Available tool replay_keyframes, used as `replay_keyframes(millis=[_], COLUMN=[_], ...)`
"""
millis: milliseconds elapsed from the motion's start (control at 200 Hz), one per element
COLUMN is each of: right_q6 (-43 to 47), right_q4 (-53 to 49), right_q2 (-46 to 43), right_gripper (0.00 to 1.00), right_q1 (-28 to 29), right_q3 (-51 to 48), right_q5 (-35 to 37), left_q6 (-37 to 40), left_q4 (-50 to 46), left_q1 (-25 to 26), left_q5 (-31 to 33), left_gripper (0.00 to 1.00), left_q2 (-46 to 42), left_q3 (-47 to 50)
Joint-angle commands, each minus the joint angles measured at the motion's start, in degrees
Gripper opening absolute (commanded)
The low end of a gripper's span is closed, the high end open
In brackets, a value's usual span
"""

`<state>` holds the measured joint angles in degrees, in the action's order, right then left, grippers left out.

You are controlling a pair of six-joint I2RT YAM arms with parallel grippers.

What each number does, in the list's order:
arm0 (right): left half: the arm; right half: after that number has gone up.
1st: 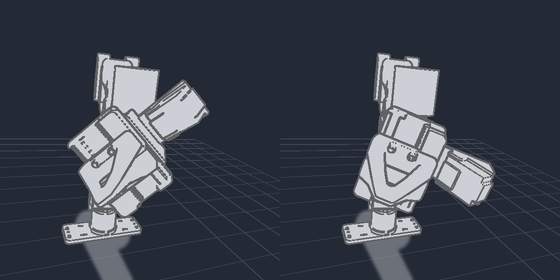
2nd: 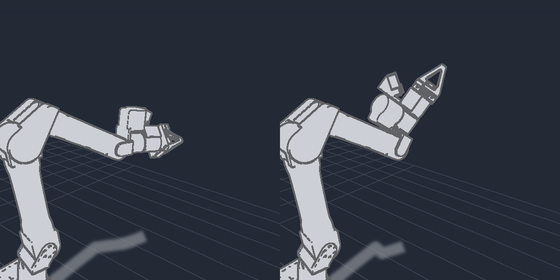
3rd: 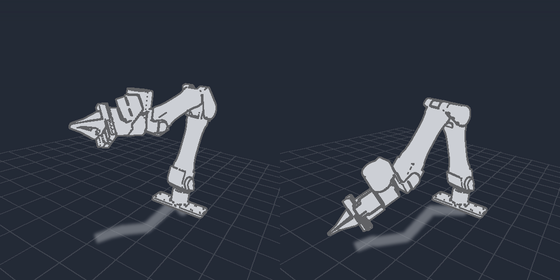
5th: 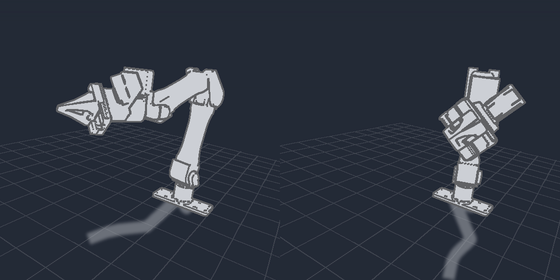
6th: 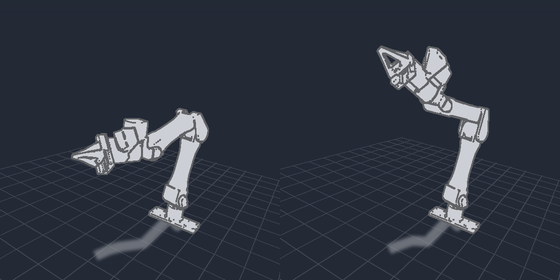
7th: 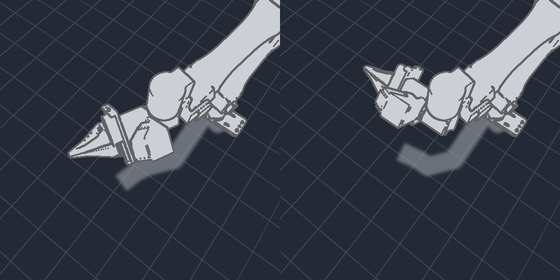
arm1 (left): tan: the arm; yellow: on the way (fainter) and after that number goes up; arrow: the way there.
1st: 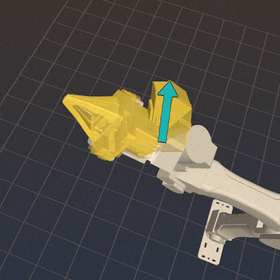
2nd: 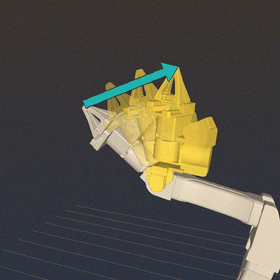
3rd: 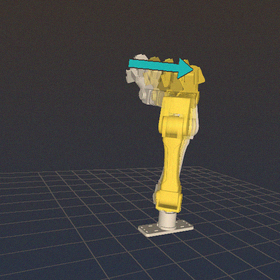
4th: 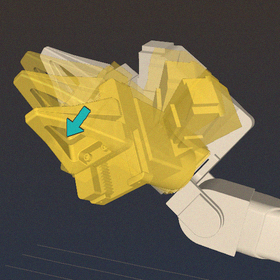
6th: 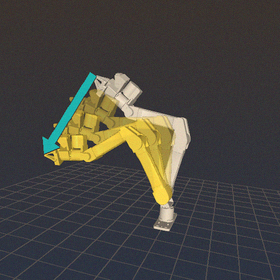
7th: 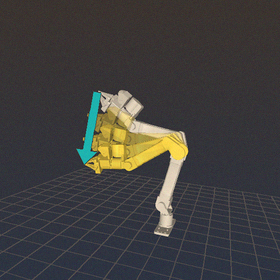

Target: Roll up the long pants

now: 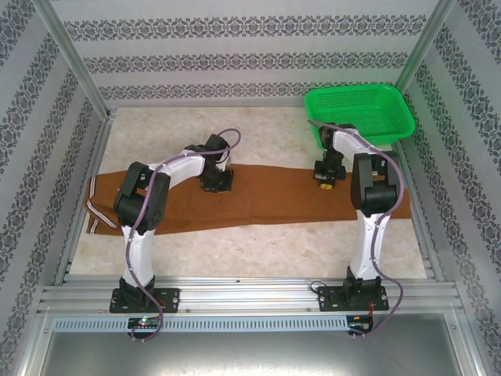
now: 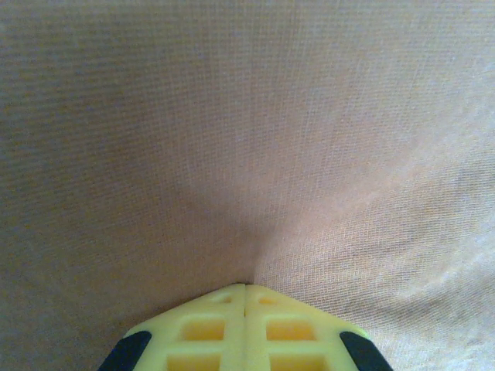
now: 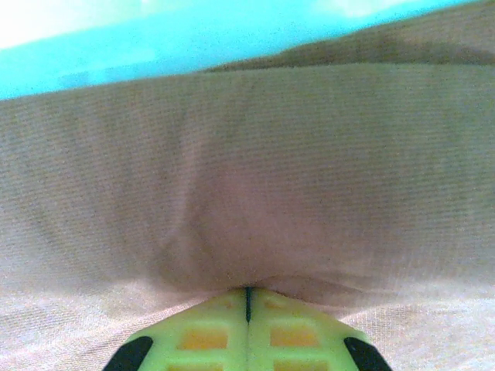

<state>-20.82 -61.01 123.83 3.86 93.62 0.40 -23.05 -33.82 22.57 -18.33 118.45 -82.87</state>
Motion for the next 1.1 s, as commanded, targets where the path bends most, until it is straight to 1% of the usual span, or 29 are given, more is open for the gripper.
replay_keyframes(millis=[0,65,105,135,140,155,180,190,195,205,270,330,440,495,540,580,615,659,699,734,754,789,834,874,919,959,999,1094], right_q6=[0.78,0.82,0.91,0.85,0.86,0.84,0.90,0.88,0.87,0.87,0.95,0.87,1.06,1.13,1.13,1.19,1.22,1.29,1.32,1.31,1.31,1.27,1.22,1.13,1.04,0.96,0.90,0.78], right_q4=[-1.35,0.40,1.39,2.16,2.27,2.68,3.30,3.56,3.68,3.86,5.03,5.93,6.88,7.56,8.14,8.32,8.55,8.81,8.82,8.96,8.98,9.07,9.37,9.51,9.76,9.89,10.09,10.59], right_q2=[-1.10,-4.73,-7.09,-8.78,-9.04,-9.86,-11.08,-11.49,-11.76,-12.19,-14.28,-15.23,-14.49,-13.77,-13.17,-12.63,-12.23,-11.81,-11.48,-11.34,-11.26,-11.31,-11.23,-11.11,-10.98,-10.81,-10.73,-10.38], right_gripper=[0.00,0.00,0.00,0.00,0.00,0.00,0.00,0.00,0.00,0.00,0.00,0.00,0.00,0.00,0.00,0.00,0.00,0.00,0.00,0.00,0.00,0.00,0.00,0.00,0.00,0.00,0.00,0.00], right_q1=[-0.10,0.06,0.27,0.36,0.36,0.38,0.38,0.37,0.36,0.32,0.36,0.36,0.42,0.38,0.51,0.54,0.54,0.60,0.59,0.52,0.61,0.62,0.62,0.53,0.58,0.54,0.54,0.54], right_q3=[1.11,-0.82,-2.43,-3.58,-3.78,-4.31,-5.42,-5.85,-6.10,-6.44,-8.37,-9.45,-9.78,-9.93,-10.21,-10.13,-10.13,-10.18,-9.90,-9.70,-9.61,-9.43,-9.35,-9.34,-9.34,-9.47,-9.66,-10.04], right_q5=[1.88,1.49,1.31,1.22,1.20,1.14,0.69,0.48,0.39,0.21,-0.39,-0.66,-2.00,-2.58,-2.98,-3.63,-4.18,-4.97,-5.39,-5.58,-5.86,-5.87,-6.08,-6.27,-6.47,-6.82,-6.98,-7.29], left_q6=[2.08,2.70,2.92,2.57,2.48,2.21,1.84,1.57,1.46,1.24,-1.22,-5.89,-16.55,-19.11,-20.83,-20.88,-21.35,-19.69,-19.48,-17.66,-18.03,-19.31,-20.39,-23.77,-24.32,-26.42,-25.83,-26.62], left_q4=[-2.75,-3.12,-2.29,-1.96,-1.91,-1.83,-1.72,-1.74,-1.71,-1.84,-2.41,-2.35,4.33,8.66,7.35,4.20,0.62,-0.32,-1.63,-0.72,-1.62,-3.20,-4.14,-7.18,-5.94,-6.18,-3.95,-4.92], left_q1=[0.65,0.55,0.51,0.48,0.42,0.26,-0.05,-0.26,-0.43,-0.71,-3.92,-7.99,-14.41,-16.97,-18.57,-20.08,-20.56,-21.51,-22.16,-23.19,-23.62,-24.19,-25.68,-26.96,-29.15,-30.48,-32.01,-34.11], left_q5=[9.98,15.71,18.72,21.75,22.28,23.59,25.41,26.01,26.25,26.68,26.24,25.49,26.73,26.17,27.54,28.77,32.07,33.60,35.32,34.20,34.40,36.60,36.90,39.29,37.52,37.60,35.58,34.37], left_gripper=[0.00,0.13,0.28,0.53,0.55,0.66,0.80,0.94,0.97,0.99,1.00,1.00,1.00,1.00,1.00,1.00,1.00,1.00,0.94,0.93,0.92,0.95,1.00,1.00,1.00,1.00,1.00,1.00], left_q2=[2.97,-1.89,-6.58,-10.72,-11.41,-13.47,-16.44,-18.05,-18.72,-20.00,-27.27,-33.53,-46.41,-52.49,-55.33,-56.45,-56.99,-57.99,-58.68,-58.82,-58.65,-58.52,-58.24,-57.88,-58.37,-58.59,-58.37,-53.57], left_q3=[-0.72,0.74,3.23,5.07,5.43,6.38,7.92,8.43,8.65,9.12,11.72,15.31,28.27,34.11,35.56,34.56,33.10,32.22,31.24,30.70,30.03,29.07,28.46,27.69,28.48,29.21,30.13,29.00])
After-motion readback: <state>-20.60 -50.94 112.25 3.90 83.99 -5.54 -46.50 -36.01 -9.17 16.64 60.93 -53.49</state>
